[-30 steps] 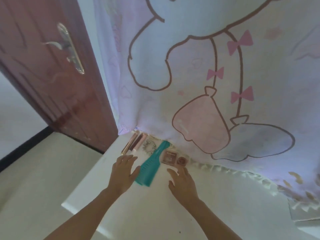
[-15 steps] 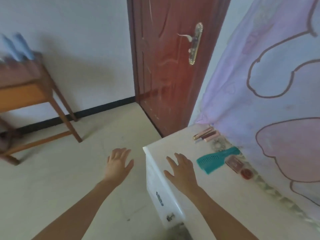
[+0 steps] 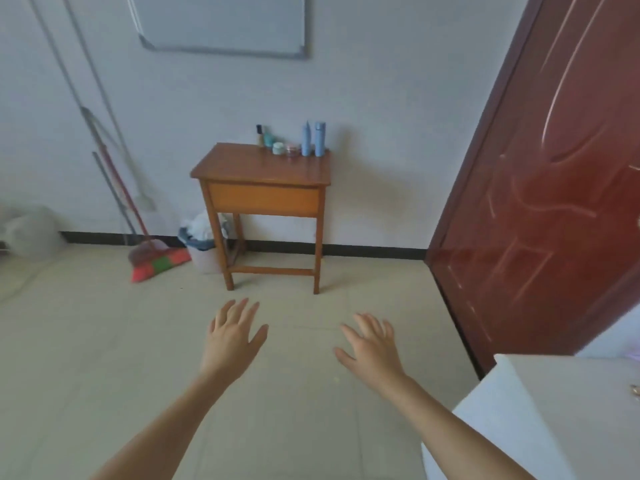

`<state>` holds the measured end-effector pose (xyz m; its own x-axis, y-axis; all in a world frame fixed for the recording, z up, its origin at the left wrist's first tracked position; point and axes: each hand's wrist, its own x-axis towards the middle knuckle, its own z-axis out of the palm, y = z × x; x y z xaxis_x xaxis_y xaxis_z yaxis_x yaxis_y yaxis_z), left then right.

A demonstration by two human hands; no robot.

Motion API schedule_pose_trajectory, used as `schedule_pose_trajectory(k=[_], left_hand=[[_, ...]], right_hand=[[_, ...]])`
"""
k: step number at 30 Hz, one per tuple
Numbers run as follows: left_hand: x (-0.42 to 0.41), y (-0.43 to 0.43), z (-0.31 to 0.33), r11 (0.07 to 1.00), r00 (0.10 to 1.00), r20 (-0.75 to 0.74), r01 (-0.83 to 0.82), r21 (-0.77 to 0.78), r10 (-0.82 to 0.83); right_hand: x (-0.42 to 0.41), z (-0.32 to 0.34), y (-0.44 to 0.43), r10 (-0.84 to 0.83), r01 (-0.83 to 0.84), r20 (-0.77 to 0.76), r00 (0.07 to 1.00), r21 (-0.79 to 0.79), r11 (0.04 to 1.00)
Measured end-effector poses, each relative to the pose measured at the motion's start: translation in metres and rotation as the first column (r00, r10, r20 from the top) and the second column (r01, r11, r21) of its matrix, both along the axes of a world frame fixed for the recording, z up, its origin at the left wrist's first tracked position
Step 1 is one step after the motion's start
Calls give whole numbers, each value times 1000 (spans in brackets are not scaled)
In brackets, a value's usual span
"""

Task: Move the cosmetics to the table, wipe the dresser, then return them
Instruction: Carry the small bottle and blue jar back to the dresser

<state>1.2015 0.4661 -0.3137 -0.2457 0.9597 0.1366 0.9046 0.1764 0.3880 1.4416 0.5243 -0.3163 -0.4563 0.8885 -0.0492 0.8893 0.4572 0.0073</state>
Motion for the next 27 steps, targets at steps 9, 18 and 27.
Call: schedule_pose_trajectory(k=[9,18,27], left_hand=[[-91,-35,19,970,976,25,-218,104,216],[-130,2,39,967,975,-53,-208,149,217],[-171,153,61,964,969,-98,-208,166,226]], right_hand=[[-107,29,12,296,-296,-135,946,17,955],[-159,37,82,358,-346,-189,914,97,933],[-189,58,226,378,-326,-230,897,233,916]])
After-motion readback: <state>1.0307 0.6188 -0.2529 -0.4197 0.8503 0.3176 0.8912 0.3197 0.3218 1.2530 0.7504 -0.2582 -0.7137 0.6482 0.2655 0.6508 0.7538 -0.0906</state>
